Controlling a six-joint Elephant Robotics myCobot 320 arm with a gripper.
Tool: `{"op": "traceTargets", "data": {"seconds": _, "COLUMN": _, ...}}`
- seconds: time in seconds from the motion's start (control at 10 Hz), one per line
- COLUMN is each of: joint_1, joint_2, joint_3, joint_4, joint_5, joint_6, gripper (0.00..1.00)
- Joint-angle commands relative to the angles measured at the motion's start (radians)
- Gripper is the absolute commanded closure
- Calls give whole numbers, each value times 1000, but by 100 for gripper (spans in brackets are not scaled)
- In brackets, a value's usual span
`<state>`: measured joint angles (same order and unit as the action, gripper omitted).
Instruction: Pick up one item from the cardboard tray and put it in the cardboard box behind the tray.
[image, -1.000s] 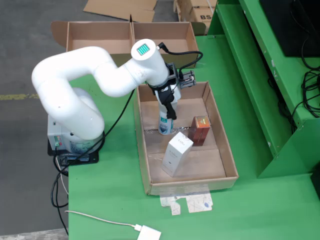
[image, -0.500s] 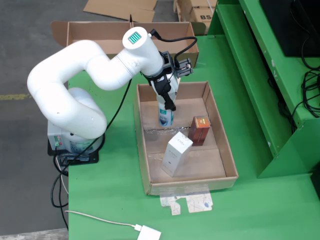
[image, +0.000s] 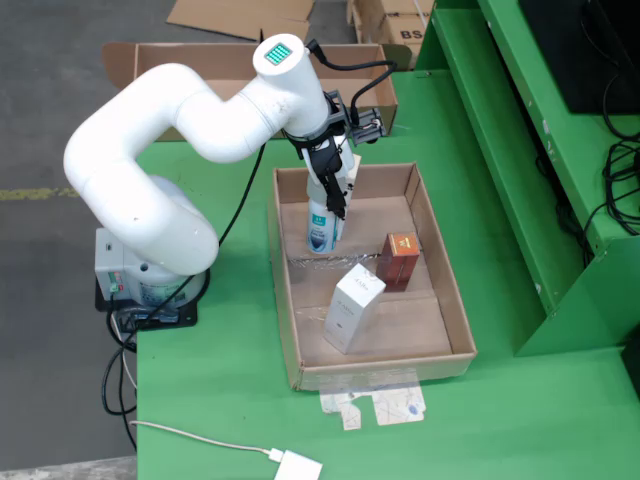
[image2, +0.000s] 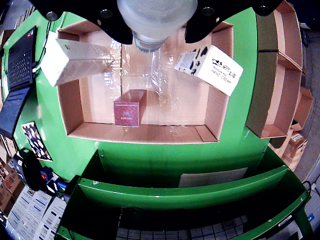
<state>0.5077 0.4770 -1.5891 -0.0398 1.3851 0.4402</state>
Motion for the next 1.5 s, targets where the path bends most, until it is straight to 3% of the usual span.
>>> {"op": "traceTargets", "data": {"seconds": 0.0, "joint_1": 49, "joint_2": 7, "joint_3": 310, "joint_4": -123, "joint_5": -40, "joint_6": 34, "gripper": 100}}
{"op": "traceTargets", "data": {"seconds": 0.2, "joint_1": 115, "joint_2": 27, "joint_3": 409, "joint_4": -226, "joint_5": -95, "joint_6": 82, "gripper": 100}}
{"op": "traceTargets", "data": {"seconds": 0.3, "joint_1": 312, "joint_2": 21, "joint_3": 717, "joint_4": -536, "joint_5": -237, "joint_6": 238, "gripper": 100}}
{"op": "traceTargets", "data": {"seconds": 0.4, "joint_1": 312, "joint_2": 21, "joint_3": 717, "joint_4": -536, "joint_5": -237, "joint_6": 238, "gripper": 100}}
{"op": "traceTargets", "data": {"seconds": 0.6, "joint_1": 362, "joint_2": -184, "joint_3": 1194, "joint_4": -822, "joint_5": -269, "joint_6": 276, "gripper": 100}}
{"op": "traceTargets", "data": {"seconds": 0.7, "joint_1": 362, "joint_2": -184, "joint_3": 1194, "joint_4": -822, "joint_5": -269, "joint_6": 276, "gripper": 100}}
{"op": "traceTargets", "data": {"seconds": 0.8, "joint_1": 453, "joint_2": -316, "joint_3": 1589, "joint_4": -963, "joint_5": -268, "joint_6": 282, "gripper": 100}}
{"op": "traceTargets", "data": {"seconds": 0.9, "joint_1": 453, "joint_2": -316, "joint_3": 1589, "joint_4": -963, "joint_5": -268, "joint_6": 282, "gripper": 100}}
{"op": "traceTargets", "data": {"seconds": 1.1, "joint_1": 465, "joint_2": -289, "joint_3": 1589, "joint_4": -799, "joint_5": -35, "joint_6": 215, "gripper": 100}}
{"op": "traceTargets", "data": {"seconds": 1.3, "joint_1": 465, "joint_2": -289, "joint_3": 1589, "joint_4": -799, "joint_5": -35, "joint_6": 215, "gripper": 100}}
{"op": "traceTargets", "data": {"seconds": 1.4, "joint_1": 446, "joint_2": -298, "joint_3": 1589, "joint_4": -721, "joint_5": 94, "joint_6": 182, "gripper": 100}}
